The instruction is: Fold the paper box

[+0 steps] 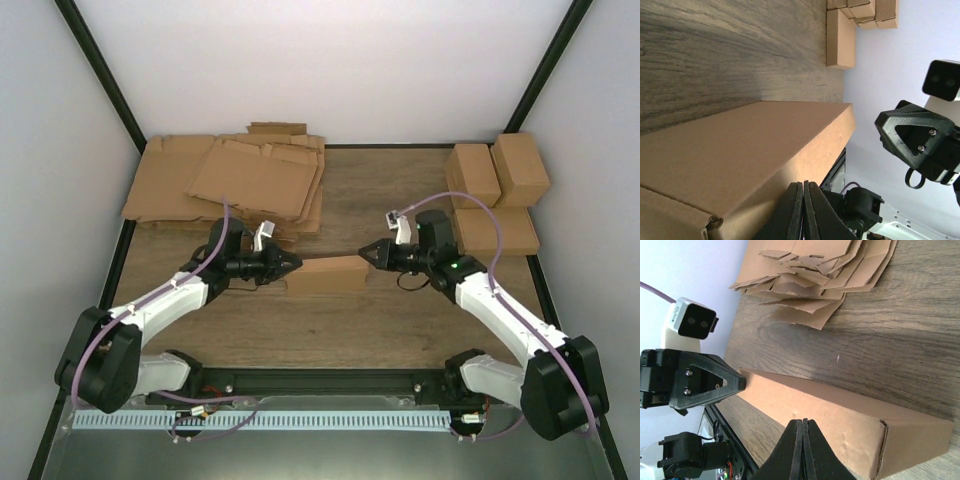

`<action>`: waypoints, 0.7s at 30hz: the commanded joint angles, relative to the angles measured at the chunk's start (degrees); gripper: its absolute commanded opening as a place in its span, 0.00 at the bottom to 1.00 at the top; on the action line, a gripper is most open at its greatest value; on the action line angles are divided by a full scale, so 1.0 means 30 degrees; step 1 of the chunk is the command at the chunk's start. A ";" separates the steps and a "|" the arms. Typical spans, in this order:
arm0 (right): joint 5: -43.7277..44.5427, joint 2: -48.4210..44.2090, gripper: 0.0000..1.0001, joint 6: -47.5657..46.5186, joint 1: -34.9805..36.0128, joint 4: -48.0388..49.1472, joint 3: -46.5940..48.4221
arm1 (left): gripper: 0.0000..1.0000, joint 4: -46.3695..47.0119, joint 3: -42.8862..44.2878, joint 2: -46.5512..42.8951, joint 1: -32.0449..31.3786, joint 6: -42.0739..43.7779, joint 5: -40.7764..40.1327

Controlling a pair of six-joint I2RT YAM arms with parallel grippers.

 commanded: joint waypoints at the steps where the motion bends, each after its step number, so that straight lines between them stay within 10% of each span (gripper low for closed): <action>1: -0.0645 0.0508 0.01 -0.0082 -0.0038 0.1019 -0.1233 | 0.04 0.0439 -0.0169 0.0276 0.0042 0.0162 0.0001; 21: 0.0463 0.0799 0.01 -0.1145 -0.0039 -0.0106 0.0277 | 0.04 -0.1809 0.0119 0.0100 0.0040 0.1302 -0.0905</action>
